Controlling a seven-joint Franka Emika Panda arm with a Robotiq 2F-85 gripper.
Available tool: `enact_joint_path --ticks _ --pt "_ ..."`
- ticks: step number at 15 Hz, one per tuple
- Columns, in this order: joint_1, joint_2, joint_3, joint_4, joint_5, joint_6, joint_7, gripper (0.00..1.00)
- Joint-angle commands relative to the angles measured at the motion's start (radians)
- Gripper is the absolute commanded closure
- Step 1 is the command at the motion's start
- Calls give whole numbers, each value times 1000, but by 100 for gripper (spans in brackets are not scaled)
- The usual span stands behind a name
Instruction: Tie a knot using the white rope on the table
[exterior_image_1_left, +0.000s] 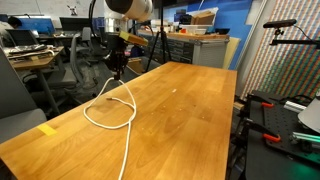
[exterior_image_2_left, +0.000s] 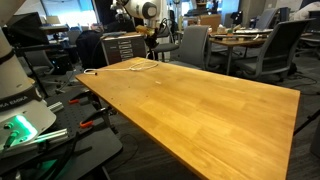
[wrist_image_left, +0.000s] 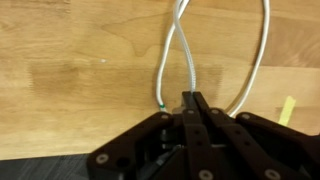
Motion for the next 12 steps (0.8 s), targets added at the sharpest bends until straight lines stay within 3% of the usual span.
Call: enact_joint_path --ticks 1,5,10,11,12 --pt "-14 -65 44 -56 51 -69 -87 99" --pt "51 11 20 11 8 -177 -45 99" --pt "109 92 -10 63 -35 -175 -14 99" --pt "121 101 -24 61 -43 -118 7 71" --pt "133 109 -38 58 -58 -46 26 69"
